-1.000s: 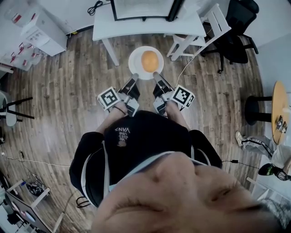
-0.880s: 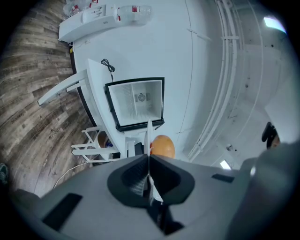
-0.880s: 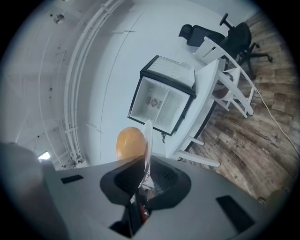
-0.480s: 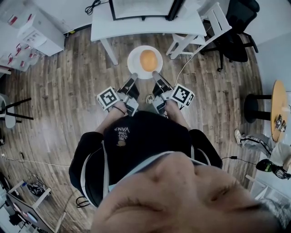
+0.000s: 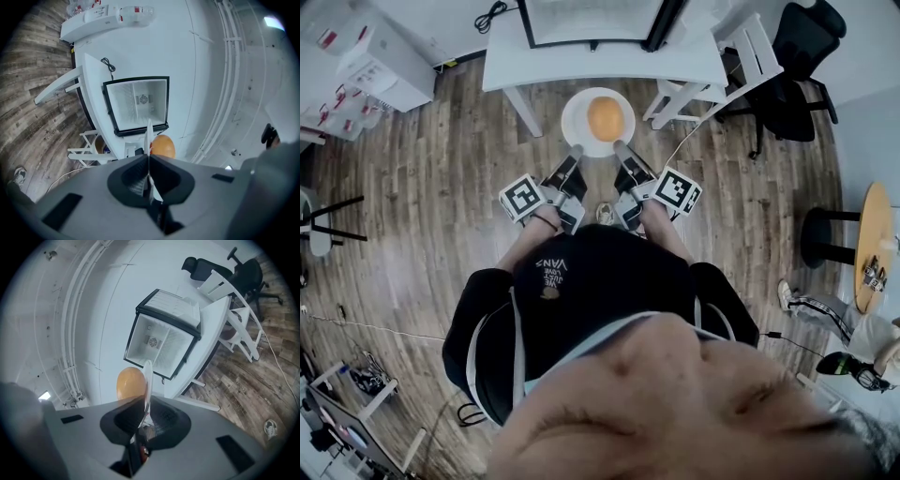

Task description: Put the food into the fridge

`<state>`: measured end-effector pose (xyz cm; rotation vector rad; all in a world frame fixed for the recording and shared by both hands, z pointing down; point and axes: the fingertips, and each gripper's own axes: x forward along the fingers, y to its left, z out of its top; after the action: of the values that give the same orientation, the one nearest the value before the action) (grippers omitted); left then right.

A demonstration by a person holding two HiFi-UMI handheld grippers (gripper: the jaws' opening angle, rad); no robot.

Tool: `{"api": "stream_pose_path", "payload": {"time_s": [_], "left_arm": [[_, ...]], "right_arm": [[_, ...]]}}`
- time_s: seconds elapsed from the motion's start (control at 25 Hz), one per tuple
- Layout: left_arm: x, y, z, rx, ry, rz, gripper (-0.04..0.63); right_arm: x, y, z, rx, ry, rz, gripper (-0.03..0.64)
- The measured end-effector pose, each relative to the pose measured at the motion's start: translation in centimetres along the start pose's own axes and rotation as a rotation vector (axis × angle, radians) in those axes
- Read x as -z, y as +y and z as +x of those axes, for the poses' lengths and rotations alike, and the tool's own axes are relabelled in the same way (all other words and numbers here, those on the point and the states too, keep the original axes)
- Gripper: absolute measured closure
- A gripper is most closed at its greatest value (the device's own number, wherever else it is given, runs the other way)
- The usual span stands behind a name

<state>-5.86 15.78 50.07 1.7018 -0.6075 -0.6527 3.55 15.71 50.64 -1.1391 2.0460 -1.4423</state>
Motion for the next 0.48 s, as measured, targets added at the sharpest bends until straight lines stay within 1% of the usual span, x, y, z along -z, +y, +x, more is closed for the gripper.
{"api": "stream_pose_path", "payload": {"time_s": [0.08,0.24,0.28,0.4,0.48], "left_arm": [[-0.1,0.1,1.1,-0.002,-0.007,0.004,0.572],[-0.3,0.6,2.9,-0.009,-0.030,0.001,0.572],[-0.4,0.7,3.3,-0.011,-0.036,0.002,0.572],[-0.6,1.1,4.8,-0.015,-0.053,0.006,0.572],[-0.8,1.3,5.9,-0.019,-0.066,0.008,0.572]], "right_arm": [[-1.0,-0.2,0.4,-0.021,0.006,0.004,0.575],[-2.6,-1.8,0.8,0.018,0.032,0.000,0.575],[-3.0,-1.9,1.1,0.006,0.037,0.000,0.575],[-4.5,-1.6,2.2,-0.070,0.047,0.008,0.575],[-5.5,-1.9,2.7,-0.084,0.059,0.010,0.575]]}}
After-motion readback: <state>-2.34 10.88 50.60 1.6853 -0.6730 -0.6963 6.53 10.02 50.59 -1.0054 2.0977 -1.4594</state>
